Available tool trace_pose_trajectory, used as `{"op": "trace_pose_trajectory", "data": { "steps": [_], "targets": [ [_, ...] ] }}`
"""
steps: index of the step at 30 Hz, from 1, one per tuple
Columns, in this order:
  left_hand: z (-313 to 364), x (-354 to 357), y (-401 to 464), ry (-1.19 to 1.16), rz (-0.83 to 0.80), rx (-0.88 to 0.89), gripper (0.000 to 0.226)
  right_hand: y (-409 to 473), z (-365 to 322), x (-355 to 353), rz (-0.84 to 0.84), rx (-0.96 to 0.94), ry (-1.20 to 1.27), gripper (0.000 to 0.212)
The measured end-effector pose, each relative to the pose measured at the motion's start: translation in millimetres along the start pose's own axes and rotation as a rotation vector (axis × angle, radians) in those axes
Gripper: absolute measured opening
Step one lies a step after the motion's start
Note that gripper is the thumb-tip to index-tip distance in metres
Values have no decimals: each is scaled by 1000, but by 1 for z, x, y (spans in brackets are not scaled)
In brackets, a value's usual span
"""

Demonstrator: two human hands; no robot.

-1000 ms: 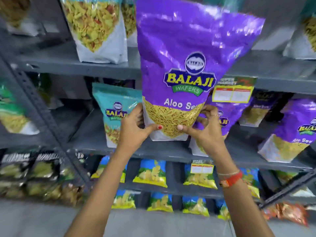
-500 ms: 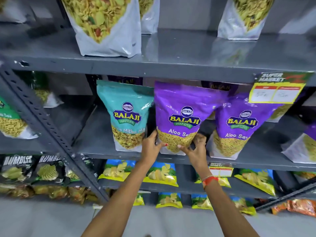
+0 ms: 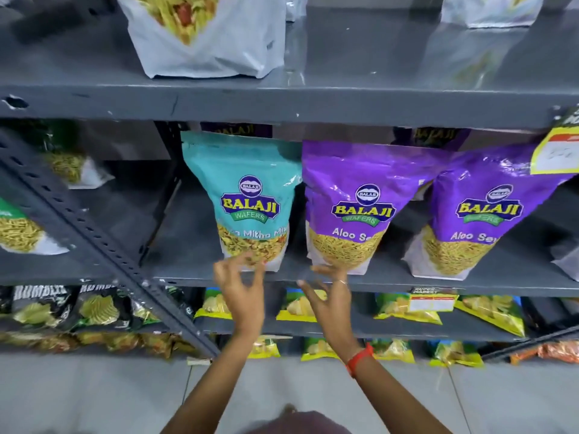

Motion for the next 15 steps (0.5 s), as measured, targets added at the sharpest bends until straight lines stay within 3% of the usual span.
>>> {"op": "trace_pose_trajectory", "data": {
  "steps": [2, 4, 6, 10, 15],
  "targets": [
    [-13, -13, 29, 41, 52, -44, 43, 7, -10, 32, -129, 2, 27, 69],
    [-26, -5, 52, 11, -93, -136, 68, 17, -22, 57, -178, -50, 11, 84],
    [-33, 10, 67, -53, -267, -225, 84, 24, -31, 75, -228, -79, -9, 82],
    [-38, 23, 87, -49, -431, -270, 76, 36, -30, 88, -214, -42, -39, 75],
    [-44, -2, 83, -130, -279, -282, 70, 27, -34, 91, -251, -49, -8, 75]
  ]
}}
Point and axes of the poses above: each hand's wrist, its own y-axis towards the middle knuckle, its own x-axis out of the palm, z = x × y, the point moved 5 cm from there along y, towards the middle knuckle, and after that the axes turned 15 degrees about z, right-handed, at the moved point
